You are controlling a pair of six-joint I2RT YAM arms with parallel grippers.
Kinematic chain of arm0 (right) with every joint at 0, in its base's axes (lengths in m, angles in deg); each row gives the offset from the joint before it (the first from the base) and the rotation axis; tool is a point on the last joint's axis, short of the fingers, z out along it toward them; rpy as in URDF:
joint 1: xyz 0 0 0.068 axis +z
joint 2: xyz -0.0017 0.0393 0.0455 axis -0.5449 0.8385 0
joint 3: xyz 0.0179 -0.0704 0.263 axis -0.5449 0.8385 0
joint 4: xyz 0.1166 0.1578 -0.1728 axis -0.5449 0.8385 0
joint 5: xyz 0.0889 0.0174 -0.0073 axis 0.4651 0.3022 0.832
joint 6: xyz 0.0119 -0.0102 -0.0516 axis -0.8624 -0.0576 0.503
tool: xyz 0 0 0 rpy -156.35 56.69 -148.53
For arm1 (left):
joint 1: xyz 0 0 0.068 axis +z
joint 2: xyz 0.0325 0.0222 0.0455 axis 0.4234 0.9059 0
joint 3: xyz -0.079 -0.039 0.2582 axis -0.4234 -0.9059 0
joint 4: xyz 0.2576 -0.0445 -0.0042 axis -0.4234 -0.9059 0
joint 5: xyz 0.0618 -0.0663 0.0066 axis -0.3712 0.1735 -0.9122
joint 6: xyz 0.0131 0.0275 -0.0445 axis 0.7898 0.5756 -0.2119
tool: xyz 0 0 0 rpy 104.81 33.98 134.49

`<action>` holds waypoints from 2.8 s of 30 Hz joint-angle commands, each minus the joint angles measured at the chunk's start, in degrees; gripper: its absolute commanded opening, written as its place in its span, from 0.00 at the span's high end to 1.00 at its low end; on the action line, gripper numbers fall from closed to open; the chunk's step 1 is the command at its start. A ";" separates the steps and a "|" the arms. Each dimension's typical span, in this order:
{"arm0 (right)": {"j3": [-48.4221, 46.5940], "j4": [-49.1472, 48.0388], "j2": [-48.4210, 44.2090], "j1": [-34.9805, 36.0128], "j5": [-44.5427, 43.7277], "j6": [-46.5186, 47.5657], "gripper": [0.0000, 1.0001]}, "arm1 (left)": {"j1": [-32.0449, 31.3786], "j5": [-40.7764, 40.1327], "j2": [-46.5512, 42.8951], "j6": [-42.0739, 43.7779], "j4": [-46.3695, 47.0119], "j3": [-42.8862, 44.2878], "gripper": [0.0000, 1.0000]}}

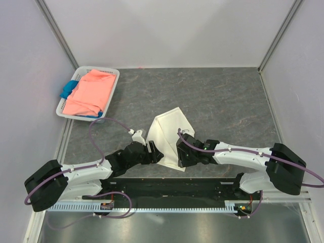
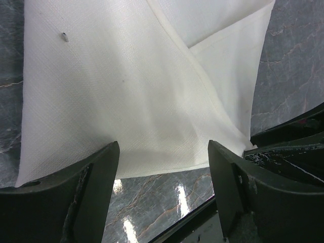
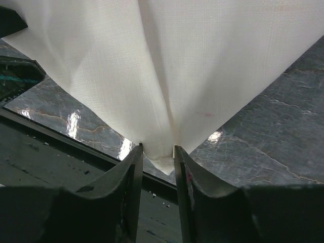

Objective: Fold the napkin, place the utensils inside, and roll it up
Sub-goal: Fold the napkin

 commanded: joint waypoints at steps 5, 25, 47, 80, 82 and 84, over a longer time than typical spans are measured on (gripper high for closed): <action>-0.03 0.05 0.27 0.39 1.11 -0.21 0.78 | -0.21 -2.56 0.00 0.20 -3.40 -0.46 0.21; -3.10 9.54 1.32 2.15 -1.17 5.42 0.77 | -0.30 -0.72 0.44 1.51 -3.31 0.15 0.18; -7.24 1.83 -2.38 2.33 -6.01 1.02 0.67 | 10.24 -2.13 -13.00 9.51 -23.25 11.33 0.15; 2.17 -5.04 4.75 2.33 -3.64 -2.76 0.74 | 17.63 11.76 -10.11 5.82 -13.59 -3.01 0.35; 2.17 -4.95 4.49 2.33 -3.72 -2.76 0.73 | 17.63 11.68 -9.06 6.09 -13.07 -3.01 0.37; 2.26 -4.69 4.31 2.33 -4.07 -2.58 0.73 | 17.63 11.41 -8.44 6.44 -12.54 -2.93 0.41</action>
